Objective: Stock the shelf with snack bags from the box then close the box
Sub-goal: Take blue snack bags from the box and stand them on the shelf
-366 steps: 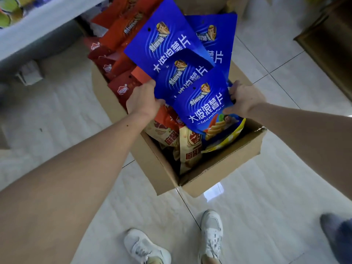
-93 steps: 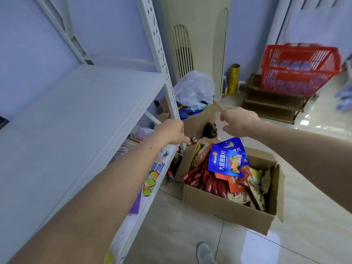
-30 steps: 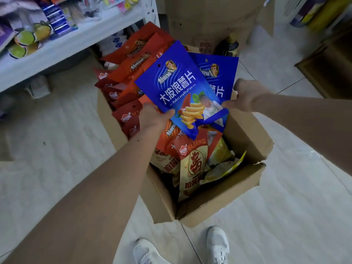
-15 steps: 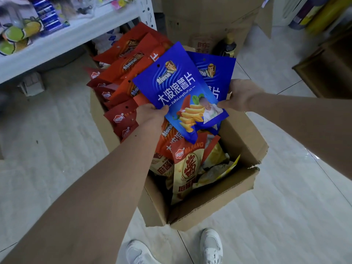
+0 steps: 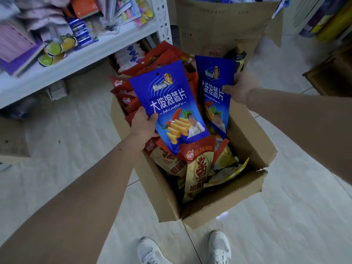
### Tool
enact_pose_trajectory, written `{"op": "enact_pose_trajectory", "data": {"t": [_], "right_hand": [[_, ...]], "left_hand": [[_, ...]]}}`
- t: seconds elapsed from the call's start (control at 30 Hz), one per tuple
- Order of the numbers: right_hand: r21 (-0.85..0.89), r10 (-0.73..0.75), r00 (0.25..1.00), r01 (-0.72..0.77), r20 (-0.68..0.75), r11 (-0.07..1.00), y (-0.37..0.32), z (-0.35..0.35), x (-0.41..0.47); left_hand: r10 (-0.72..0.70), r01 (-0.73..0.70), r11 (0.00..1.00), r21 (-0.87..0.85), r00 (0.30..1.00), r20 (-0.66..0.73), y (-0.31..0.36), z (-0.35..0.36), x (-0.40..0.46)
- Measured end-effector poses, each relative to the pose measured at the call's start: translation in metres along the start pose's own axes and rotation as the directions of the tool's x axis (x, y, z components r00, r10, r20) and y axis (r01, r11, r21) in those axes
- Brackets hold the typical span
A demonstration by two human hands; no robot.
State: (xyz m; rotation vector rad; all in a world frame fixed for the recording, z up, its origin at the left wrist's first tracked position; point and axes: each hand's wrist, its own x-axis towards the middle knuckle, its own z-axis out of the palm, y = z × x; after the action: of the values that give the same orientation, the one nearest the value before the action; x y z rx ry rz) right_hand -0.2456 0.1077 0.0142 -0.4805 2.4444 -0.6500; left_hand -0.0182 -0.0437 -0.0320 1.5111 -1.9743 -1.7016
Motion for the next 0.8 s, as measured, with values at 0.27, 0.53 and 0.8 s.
{"op": "enact_pose_trajectory", "data": {"t": [0.27,0.53,0.8], "right_hand": [[0.026,-0.231,0.972,0.232,-0.032,0.972,-0.062,-0.071,-0.048],[-0.134,-0.444,0.895,0.435,-0.045,0.89,-0.161,-0.172,-0.126],[-0.076,-0.611,0.789,0.607,-0.06,0.791,-0.293,-0.245,-0.226]], "left_hand": [[0.027,-0.03,0.998,0.047,0.997,0.068,0.07,-0.044,-0.06],[0.106,-0.107,0.994,0.03,0.994,0.019,0.167,-0.121,-0.145],[0.236,-0.243,0.969,-0.047,0.964,-0.123,0.242,-0.239,-0.235]]}}
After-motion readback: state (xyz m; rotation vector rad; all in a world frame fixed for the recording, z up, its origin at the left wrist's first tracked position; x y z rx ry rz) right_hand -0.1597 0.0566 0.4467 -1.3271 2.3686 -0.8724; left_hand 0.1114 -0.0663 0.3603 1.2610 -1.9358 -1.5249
